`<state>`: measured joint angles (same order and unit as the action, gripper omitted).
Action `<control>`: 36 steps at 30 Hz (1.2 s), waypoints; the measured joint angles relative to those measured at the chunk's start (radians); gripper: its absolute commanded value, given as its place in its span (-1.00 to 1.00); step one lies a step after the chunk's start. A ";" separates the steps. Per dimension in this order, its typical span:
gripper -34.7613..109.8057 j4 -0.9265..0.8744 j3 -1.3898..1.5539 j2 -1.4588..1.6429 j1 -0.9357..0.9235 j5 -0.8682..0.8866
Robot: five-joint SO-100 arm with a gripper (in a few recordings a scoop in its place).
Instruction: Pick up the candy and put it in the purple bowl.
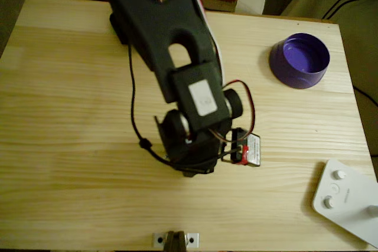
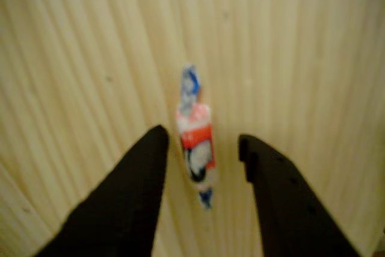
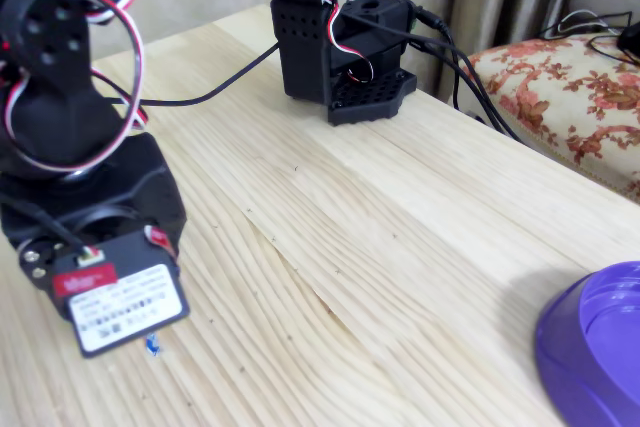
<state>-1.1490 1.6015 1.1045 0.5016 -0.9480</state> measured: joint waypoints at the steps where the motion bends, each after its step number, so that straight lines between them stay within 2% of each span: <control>1: -0.15 0.000 0.000 0.000 0.002 0.003; 11: -0.20 0.000 -0.002 -0.008 0.002 0.038; 24: -0.40 0.009 -0.002 -0.008 -0.003 0.086; 36: -0.41 0.067 0.021 0.018 -0.008 0.137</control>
<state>-1.0815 1.6230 1.1229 0.4939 -0.8115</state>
